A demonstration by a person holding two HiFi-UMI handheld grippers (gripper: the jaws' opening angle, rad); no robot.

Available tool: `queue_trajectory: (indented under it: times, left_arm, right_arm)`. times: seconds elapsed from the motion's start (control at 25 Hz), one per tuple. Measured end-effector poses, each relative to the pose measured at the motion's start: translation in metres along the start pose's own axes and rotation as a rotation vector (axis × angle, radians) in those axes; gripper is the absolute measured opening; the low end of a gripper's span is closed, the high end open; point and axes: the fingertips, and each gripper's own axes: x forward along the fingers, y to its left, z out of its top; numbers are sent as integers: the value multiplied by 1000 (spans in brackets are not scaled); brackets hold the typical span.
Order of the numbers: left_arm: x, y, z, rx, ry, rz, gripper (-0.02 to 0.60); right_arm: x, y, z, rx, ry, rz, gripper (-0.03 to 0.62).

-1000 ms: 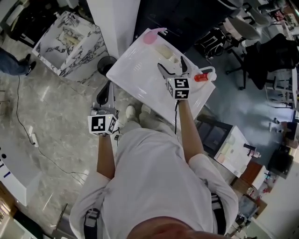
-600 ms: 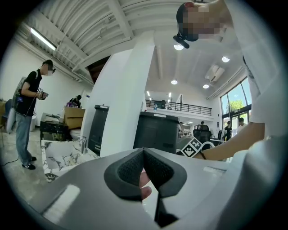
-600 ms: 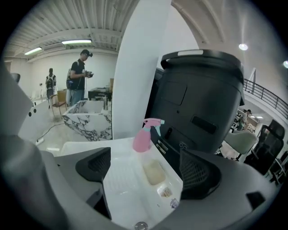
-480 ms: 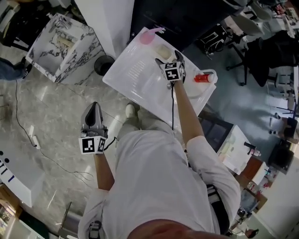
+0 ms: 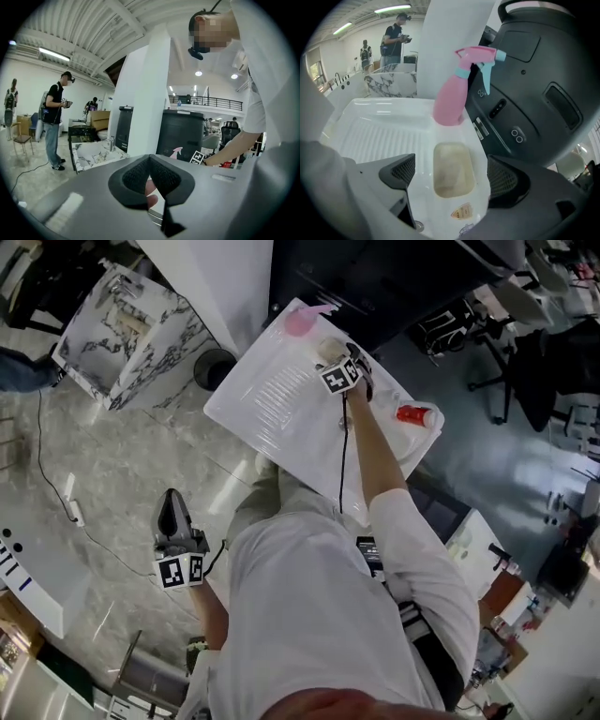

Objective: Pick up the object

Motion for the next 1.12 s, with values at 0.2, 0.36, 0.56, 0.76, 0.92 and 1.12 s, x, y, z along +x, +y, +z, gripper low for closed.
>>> queue_trajectory:
  times: [0.2,0.36,0.56,0.76,0.92,1.12]
  left_arm:
    - [-7,-8,-7,15,40,44,2]
    - [-5,-20,-8,15,50,55,2]
    - [-1,-28,-12,13,50,70,2]
    - [-2,-34,-10,15,42,83,2]
    - [-14,-30,-13,9,44,113,2]
    - [-22,-26,-14,11,36,130,2]
  right_arm:
    - [34,-5,-15,-38,74,79,483]
    - [41,-9,-20,-71,90,117,459]
    - [42,0,-32,-147,115,150,449]
    - [49,5,-51,-127,142,154,403]
    - [51,5,-50,-119,131,135,393]
    - [48,8,-51,-94,140,138,388]
